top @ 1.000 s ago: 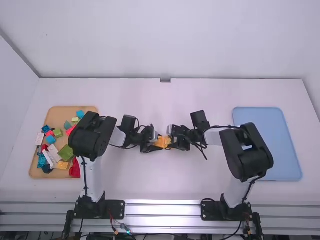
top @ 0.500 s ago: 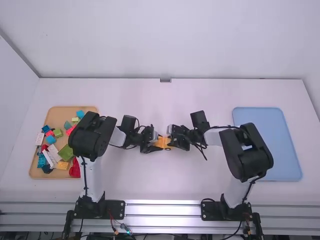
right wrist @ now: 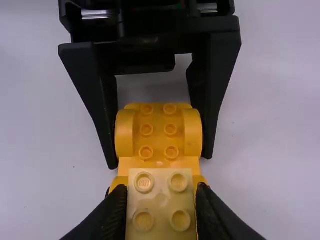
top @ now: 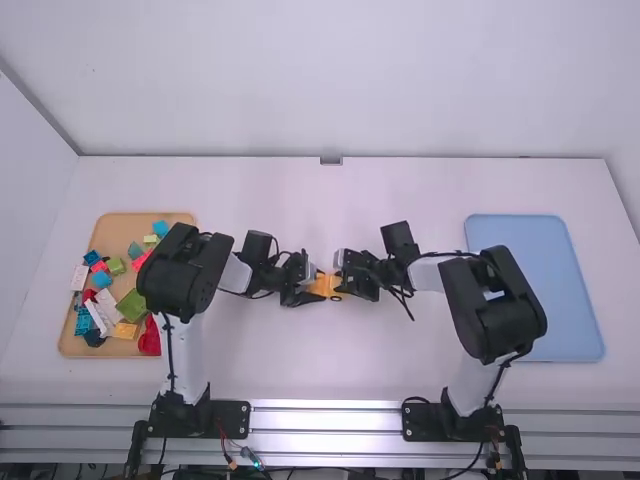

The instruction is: Assemble lego blocks to make yellow taxi

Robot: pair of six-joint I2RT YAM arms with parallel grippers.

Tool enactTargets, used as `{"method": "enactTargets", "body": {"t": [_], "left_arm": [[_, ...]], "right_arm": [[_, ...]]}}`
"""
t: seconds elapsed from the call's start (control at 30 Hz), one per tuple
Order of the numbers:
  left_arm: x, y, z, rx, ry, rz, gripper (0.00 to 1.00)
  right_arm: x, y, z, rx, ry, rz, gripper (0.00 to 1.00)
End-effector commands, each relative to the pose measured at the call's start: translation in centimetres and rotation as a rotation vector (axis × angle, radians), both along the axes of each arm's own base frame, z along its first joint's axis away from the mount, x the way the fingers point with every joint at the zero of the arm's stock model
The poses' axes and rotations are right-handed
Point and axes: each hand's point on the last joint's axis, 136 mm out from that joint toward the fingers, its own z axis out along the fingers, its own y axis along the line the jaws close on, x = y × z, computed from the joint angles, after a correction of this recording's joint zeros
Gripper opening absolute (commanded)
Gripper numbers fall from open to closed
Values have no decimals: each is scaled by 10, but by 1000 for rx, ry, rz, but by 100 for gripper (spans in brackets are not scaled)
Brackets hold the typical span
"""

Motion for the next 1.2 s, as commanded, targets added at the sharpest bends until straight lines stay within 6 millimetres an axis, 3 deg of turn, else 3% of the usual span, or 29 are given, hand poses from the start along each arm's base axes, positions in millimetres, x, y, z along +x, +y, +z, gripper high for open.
{"method": "enactTargets", "body": {"t": [0.0, 0.23, 0.47, 0.5, 0.53, 0.63, 0.9, 1.0, 1.03, 1.07, 1.1, 1.13, 1.17], "left_arm": [[-13, 1, -17, 45, 62, 7, 49], [-14, 0, -17, 45, 64, 5, 48], [-13, 3, -18, 52, 68, 15, 47], [-12, 3, -18, 52, 67, 17, 47], [-12, 3, -18, 52, 67, 17, 47], [-12, 3, -18, 53, 66, 16, 48], [-12, 3, -18, 53, 66, 16, 48], [-12, 3, -18, 52, 66, 17, 48], [-12, 3, -18, 53, 66, 17, 48], [-12, 3, -18, 53, 66, 17, 48], [-12, 3, -18, 52, 65, 17, 48], [-12, 3, -18, 51, 64, 17, 48], [-11, 2, -17, 50, 62, 18, 48]], "right_arm": [[-5, 2, -4, 3, 19, 8, 37], [-4, 11, -11, -58, 5, -15, 34], [0, 3, -15, -84, 11, -47, 32], [1, 3, -13, -68, 16, -46, 43], [1, 2, -12, -64, 16, -46, 45], [0, 6, 2, 31, 29, -16, 66], [4, 9, 33, 194, 36, 40, 71], [-2, 7, 41, 249, 21, 86, 56], [-4, 6, 43, 264, 14, 102, 45], [-4, 6, 43, 264, 14, 102, 45], [-3, 5, 41, 249, 20, 89, 33], [-1, 4, 39, 236, 26, 76, 28], [4, 2, 29, 179, 43, 29, 9]]}}
